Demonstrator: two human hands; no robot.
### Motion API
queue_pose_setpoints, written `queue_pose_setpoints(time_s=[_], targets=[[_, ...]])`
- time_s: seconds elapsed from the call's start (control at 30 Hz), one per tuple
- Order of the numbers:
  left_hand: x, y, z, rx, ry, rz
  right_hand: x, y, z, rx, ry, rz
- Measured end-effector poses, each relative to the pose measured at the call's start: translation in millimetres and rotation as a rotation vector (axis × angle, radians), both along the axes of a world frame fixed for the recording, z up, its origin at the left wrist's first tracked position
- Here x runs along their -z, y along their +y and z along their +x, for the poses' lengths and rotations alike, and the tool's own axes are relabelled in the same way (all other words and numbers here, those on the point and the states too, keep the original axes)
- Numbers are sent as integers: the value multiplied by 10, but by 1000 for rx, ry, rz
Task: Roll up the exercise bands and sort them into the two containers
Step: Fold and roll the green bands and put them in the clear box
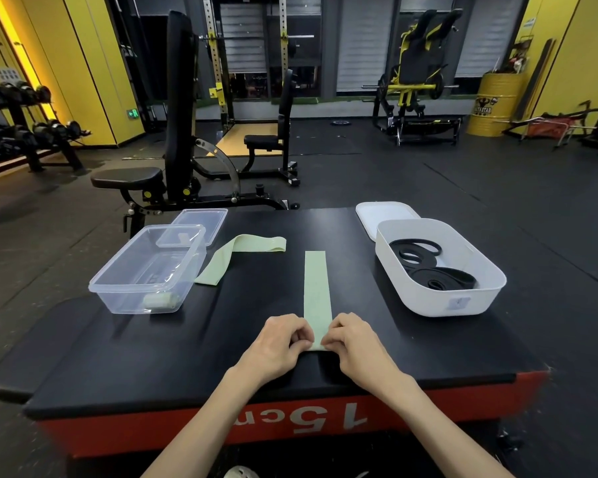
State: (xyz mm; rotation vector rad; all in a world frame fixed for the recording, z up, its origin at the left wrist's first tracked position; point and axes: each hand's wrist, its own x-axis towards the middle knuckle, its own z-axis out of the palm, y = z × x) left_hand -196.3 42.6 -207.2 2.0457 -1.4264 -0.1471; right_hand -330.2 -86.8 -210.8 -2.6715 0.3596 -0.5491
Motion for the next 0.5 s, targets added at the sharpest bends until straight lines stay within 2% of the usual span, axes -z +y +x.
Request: queue_pose_setpoints(time_s=[0.5], targets=[[48,84,33,90,-98,-75,-3,1,-18,1,-11,23]])
